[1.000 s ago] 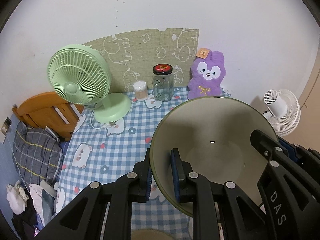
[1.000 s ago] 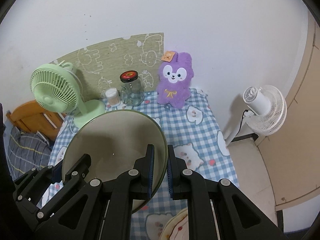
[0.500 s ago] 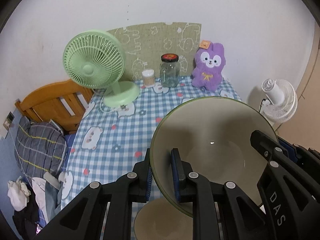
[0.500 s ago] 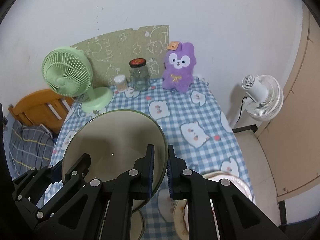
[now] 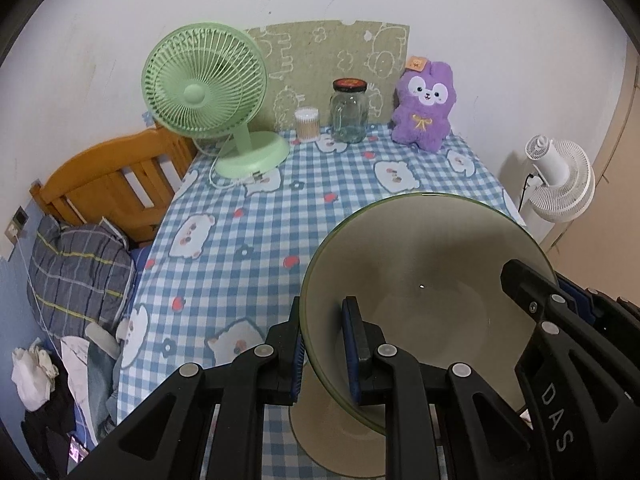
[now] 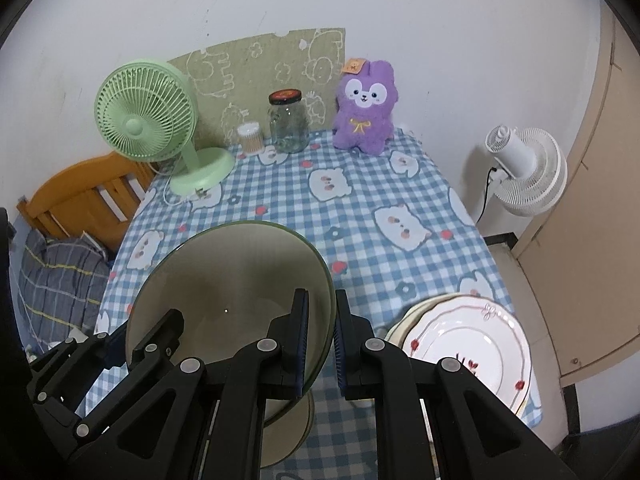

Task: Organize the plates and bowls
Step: 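Lower the small bowl into the stacked bowls and open both tools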

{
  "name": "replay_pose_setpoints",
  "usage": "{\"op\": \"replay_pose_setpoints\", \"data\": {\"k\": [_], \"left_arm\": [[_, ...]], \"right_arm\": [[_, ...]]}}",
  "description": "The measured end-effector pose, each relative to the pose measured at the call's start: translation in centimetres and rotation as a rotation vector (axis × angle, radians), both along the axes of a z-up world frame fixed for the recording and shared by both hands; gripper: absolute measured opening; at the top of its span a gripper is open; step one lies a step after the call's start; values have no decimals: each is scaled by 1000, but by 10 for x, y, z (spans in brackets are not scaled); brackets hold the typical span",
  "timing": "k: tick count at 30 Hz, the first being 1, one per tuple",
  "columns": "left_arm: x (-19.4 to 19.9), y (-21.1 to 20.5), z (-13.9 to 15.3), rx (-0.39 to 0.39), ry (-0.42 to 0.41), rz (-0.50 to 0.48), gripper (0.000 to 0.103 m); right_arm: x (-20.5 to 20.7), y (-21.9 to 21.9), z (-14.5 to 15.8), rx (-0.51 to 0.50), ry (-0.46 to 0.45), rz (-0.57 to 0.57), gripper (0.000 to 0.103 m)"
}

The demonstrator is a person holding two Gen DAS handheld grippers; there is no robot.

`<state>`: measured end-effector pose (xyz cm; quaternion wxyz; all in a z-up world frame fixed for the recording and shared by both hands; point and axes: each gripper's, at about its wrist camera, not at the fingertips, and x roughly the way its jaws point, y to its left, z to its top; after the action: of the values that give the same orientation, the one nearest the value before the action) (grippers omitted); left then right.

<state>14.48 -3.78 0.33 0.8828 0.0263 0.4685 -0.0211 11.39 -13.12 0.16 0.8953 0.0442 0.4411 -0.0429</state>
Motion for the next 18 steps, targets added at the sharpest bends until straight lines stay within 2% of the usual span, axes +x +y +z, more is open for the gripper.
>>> {"op": "replay_pose_setpoints", "data": {"k": [18], "left_arm": [[-23, 19, -46, -47, 93, 43, 15]], "right_arm": [[-20, 11, -40, 15, 42, 11, 15]]}}
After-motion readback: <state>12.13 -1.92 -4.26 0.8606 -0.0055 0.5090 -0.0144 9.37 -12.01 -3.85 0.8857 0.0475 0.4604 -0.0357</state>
